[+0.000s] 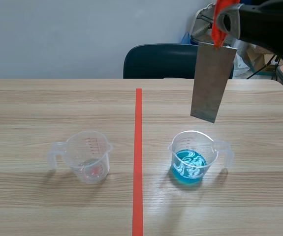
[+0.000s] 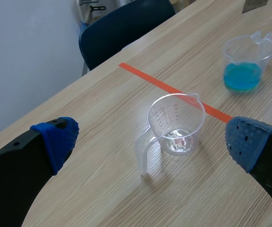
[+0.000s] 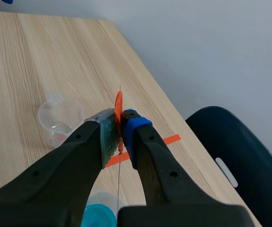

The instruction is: Do the redox reaction experiment

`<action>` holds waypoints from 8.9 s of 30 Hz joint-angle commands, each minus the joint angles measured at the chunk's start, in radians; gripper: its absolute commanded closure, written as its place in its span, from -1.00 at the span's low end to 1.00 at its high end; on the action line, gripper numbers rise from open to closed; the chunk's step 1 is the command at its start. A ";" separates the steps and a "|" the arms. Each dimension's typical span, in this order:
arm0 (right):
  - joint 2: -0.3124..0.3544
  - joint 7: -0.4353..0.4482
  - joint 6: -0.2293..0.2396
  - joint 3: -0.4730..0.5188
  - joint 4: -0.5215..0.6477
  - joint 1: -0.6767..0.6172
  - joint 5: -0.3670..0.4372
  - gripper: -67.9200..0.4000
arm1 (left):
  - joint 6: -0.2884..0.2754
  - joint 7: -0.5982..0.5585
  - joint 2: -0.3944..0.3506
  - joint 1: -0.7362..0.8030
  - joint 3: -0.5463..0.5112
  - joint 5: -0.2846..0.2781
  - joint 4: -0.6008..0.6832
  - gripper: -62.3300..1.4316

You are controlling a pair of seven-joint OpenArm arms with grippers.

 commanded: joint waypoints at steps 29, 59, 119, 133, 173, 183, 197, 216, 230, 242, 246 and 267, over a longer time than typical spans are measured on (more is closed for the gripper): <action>0.029 0.006 0.006 -0.078 -0.024 0.062 0.014 0.96 | 0.002 -0.013 -0.003 -0.014 -0.004 -0.010 0.011 -1.00; 0.029 -0.001 0.006 -0.078 -0.024 0.062 0.013 0.96 | 0.002 -0.013 -0.002 -0.014 -0.004 -0.010 0.011 -1.00; 0.029 -0.027 0.006 -0.078 -0.024 0.060 0.014 0.96 | 0.006 -0.013 -0.003 -0.015 -0.004 -0.014 0.011 0.45; 0.028 -0.021 0.006 -0.078 -0.024 0.060 0.014 0.96 | -0.013 0.057 -0.056 -0.219 0.077 -0.014 0.011 0.87; -0.024 0.007 0.006 -0.108 -0.100 0.060 -0.006 0.96 | 0.070 0.320 0.283 -1.030 0.998 0.121 -0.272 0.87; -0.024 0.007 0.006 -0.107 -0.100 0.060 -0.005 0.96 | 0.113 0.378 0.356 -1.085 1.069 0.123 -0.273 0.87; -0.024 0.007 0.006 -0.107 -0.100 0.060 -0.006 0.96 | 0.165 0.383 0.402 -1.095 1.123 0.167 -0.344 0.87; -0.024 0.007 0.006 -0.107 -0.100 0.060 -0.005 0.96 | 0.195 0.424 0.452 -1.131 1.175 0.166 -0.344 0.87; -0.024 0.007 0.006 -0.106 -0.100 0.060 -0.005 0.96 | 0.194 0.425 0.413 -1.110 1.172 0.166 -0.337 0.75; -0.024 0.007 0.006 -0.106 -0.100 0.060 -0.005 0.96 | 0.190 0.281 0.248 -0.913 1.019 0.166 -0.171 -1.00; -0.024 0.007 0.006 -0.106 -0.100 0.060 -0.005 0.96 | 0.189 0.253 0.218 -0.863 0.964 0.190 -0.128 -1.00; -0.024 0.006 0.006 -0.106 -0.100 0.060 -0.005 0.96 | 0.197 0.085 0.099 -0.701 0.888 0.333 -0.106 -1.00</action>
